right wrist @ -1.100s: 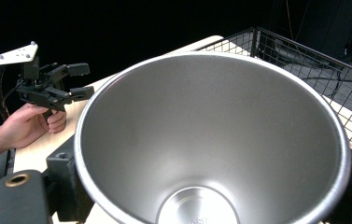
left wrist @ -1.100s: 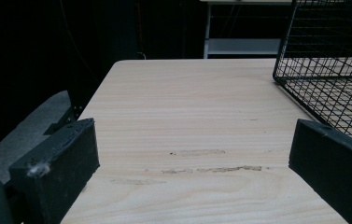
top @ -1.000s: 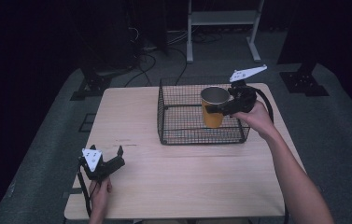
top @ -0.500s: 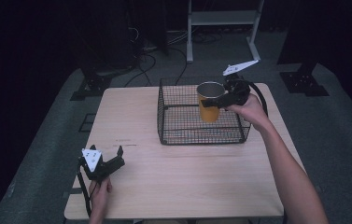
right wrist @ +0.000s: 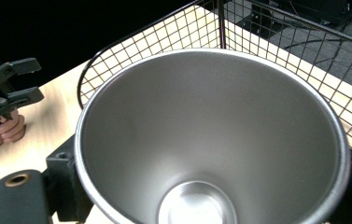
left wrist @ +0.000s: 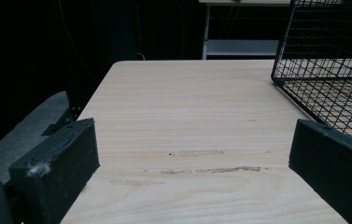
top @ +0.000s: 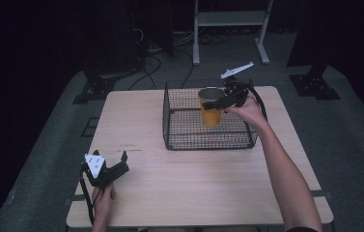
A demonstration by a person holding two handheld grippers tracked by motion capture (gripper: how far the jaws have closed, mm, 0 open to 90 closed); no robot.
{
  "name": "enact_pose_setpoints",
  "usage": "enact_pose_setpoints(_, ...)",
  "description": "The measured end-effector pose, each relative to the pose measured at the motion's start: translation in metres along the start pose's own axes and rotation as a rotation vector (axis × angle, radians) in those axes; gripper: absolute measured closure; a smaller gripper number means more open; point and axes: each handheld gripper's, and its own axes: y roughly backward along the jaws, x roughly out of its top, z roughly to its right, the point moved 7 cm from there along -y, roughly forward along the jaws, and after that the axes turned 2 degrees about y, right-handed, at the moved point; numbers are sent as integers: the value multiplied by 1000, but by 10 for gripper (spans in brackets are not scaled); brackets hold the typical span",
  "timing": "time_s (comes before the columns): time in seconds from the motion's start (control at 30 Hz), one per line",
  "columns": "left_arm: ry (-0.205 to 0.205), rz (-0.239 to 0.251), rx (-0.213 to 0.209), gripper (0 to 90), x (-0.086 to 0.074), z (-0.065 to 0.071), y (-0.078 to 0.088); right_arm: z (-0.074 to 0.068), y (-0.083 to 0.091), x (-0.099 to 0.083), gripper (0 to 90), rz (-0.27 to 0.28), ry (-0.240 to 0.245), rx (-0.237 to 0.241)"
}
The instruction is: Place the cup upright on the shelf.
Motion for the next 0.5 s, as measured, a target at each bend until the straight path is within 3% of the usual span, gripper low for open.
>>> enact_pose_setpoints(0.33, 1, 2, 2, 8, 0, 0, 0, 3, -19, -1, 125, 7, -1, 21)
enact_pose_setpoints(0.5, 16, 1, 2, 8, 0, -2, 0, 10, -31, -4, 125, -1, -4, -26)
